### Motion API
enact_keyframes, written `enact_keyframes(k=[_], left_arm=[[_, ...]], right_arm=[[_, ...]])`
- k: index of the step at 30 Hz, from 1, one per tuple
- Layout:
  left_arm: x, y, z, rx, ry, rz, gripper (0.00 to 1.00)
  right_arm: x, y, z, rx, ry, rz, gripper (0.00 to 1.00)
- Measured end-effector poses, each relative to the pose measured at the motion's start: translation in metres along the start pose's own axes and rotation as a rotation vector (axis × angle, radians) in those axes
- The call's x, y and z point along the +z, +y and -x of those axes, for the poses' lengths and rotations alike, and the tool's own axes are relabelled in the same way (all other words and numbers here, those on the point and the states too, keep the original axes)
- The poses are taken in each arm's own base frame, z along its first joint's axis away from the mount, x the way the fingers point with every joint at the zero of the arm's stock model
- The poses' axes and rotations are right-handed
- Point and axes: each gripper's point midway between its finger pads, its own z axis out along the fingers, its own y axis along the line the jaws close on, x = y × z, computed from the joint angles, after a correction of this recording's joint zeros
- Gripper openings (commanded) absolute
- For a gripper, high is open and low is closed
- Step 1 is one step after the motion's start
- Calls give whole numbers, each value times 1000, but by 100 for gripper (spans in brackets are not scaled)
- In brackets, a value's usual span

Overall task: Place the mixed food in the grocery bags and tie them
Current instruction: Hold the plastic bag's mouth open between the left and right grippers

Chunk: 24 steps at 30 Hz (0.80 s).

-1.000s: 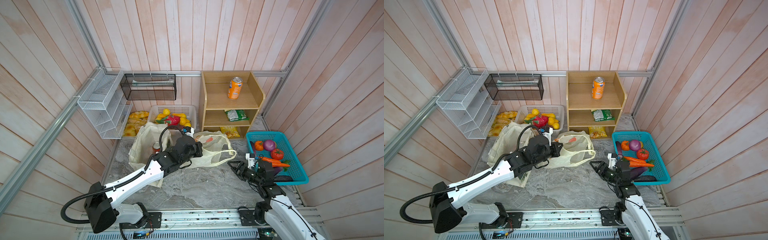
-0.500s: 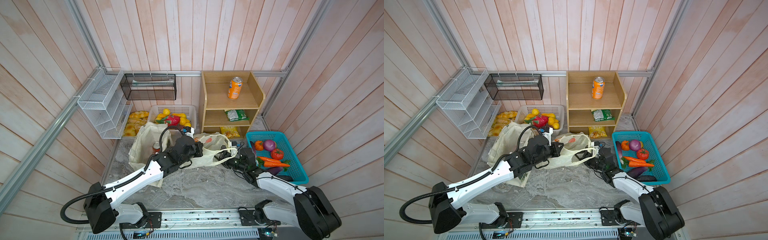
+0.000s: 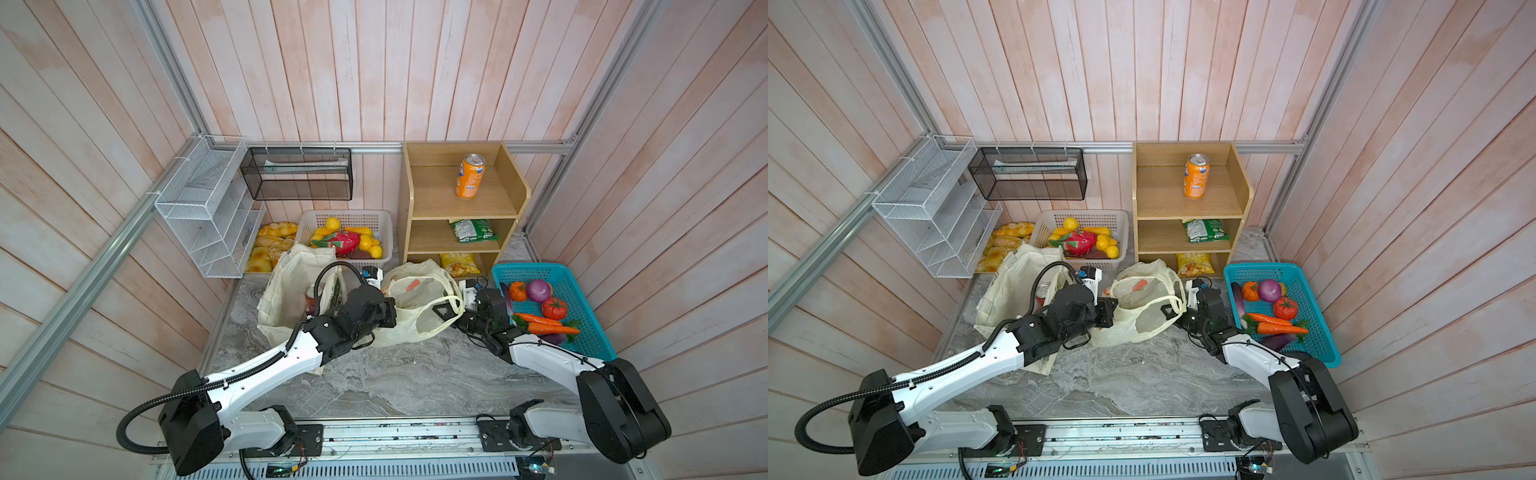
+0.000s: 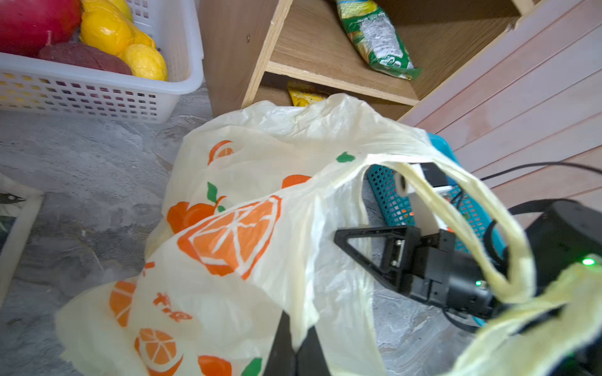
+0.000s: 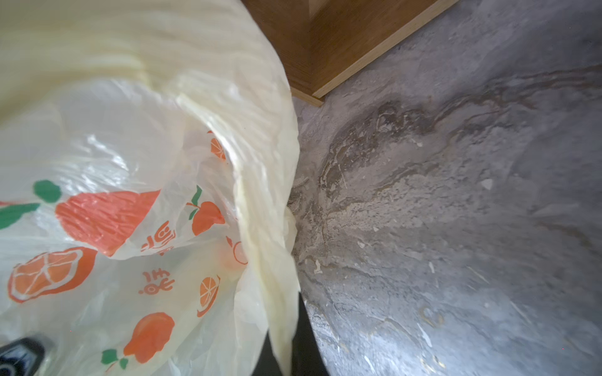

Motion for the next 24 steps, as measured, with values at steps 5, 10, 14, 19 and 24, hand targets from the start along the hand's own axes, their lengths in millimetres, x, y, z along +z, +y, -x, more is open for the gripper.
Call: enact_keyframes(k=[5,10,14,19,24], left_arm=[[0,2,-4,67,0,-6,57],[3,-1,1,147,-7,-3,68],[5,-9,12,210,-14,0,74],[2,-22,33,274,-51,-8,80],[11,-30,42,310,-55,-8,80]], right_arm=[[-3,10,1,-87,21,-14,0],[-4,30,1,-181,47,-1,0],[-5,41,3,-226,57,6,0],[-7,42,0,-248,70,-2,0],[-7,38,-3,-249,82,-16,0]])
